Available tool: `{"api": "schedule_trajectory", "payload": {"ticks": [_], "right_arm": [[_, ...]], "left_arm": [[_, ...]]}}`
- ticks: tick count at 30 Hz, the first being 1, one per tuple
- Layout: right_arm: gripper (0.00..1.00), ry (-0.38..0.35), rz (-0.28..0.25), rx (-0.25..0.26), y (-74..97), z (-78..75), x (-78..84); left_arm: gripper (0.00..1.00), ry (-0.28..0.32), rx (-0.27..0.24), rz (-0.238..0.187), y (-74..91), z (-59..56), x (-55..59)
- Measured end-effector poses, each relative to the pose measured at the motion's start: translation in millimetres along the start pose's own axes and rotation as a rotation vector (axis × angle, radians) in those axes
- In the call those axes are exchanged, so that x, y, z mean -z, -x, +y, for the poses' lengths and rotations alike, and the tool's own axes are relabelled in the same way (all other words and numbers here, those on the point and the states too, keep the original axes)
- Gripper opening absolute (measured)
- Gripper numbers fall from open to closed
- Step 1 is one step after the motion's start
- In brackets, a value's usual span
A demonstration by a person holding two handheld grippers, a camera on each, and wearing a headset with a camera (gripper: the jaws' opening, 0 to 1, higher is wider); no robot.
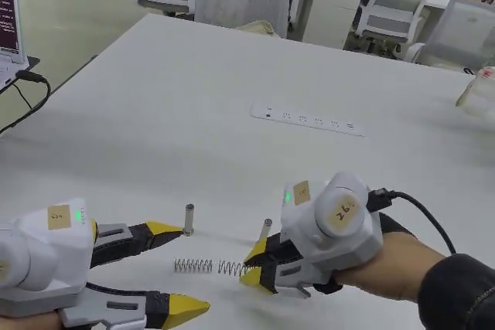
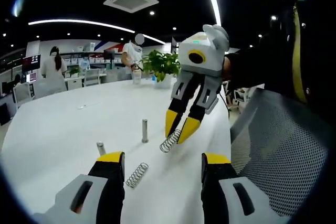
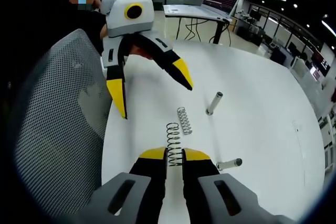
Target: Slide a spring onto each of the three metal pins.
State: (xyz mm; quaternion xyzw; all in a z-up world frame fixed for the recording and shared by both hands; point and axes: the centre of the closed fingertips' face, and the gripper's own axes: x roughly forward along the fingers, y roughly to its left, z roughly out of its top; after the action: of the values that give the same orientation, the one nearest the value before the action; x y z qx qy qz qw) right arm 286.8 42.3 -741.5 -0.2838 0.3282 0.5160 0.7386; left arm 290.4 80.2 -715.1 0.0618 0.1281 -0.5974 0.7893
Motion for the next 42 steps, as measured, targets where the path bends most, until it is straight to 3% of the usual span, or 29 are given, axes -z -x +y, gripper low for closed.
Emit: {"api": "schedule_trajectory", "payload": {"ticks": [12,26,42], "right_arm": [[0.08,0.05,0.005,-0.034,-0.2,11.2,-16.3],[0.08,0.075,0.014,-0.057,-0.1,18.8,-22.1],[0.08,0.089,0.015,-0.068,2.0,22.4,-23.2]], "left_arm": [[0.37,-0.055,0.031,-0.002,-3.6,-4.4,-3.2],[0.16,-0.086,0.061,-0.003,-5.5,-9.2,-2.7],[0.05,-0.088,0.092,0.009,-6.6,-14.5,0.6]]}}
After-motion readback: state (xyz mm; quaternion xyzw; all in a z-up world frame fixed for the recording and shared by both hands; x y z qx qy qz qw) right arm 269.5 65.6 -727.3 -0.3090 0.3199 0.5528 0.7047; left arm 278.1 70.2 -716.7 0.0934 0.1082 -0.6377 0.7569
